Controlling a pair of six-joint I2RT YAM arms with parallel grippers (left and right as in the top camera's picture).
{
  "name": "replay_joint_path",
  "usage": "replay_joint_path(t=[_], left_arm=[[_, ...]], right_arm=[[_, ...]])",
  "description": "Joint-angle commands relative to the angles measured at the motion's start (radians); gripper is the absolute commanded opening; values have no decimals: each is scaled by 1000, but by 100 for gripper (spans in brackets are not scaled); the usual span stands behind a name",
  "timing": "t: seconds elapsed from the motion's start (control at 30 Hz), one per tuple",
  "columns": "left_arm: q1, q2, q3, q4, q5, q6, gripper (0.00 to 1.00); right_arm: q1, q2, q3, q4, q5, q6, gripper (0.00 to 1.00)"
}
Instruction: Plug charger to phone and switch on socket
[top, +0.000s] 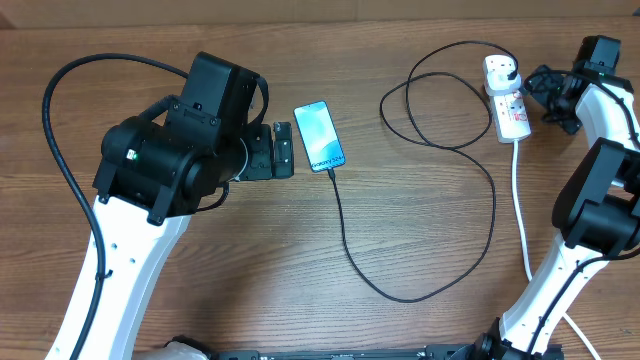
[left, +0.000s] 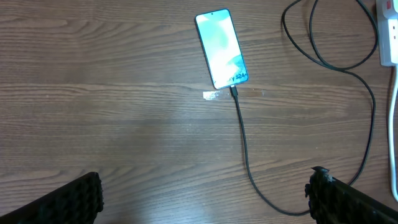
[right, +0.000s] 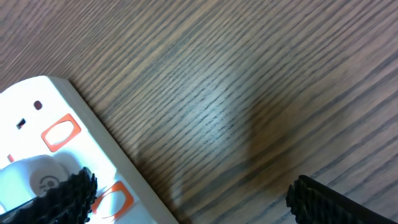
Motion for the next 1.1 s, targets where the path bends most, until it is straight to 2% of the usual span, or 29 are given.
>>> replay_joint_path(t=[0.0, 1.07], left_arm=[[-5, 5, -3, 0, -20, -7, 100], [-5, 5, -3, 0, -20, -7, 100]], right_arm=[[6, 18, -5, 9, -8, 0, 100], [8, 18, -30, 4, -56, 0, 100]])
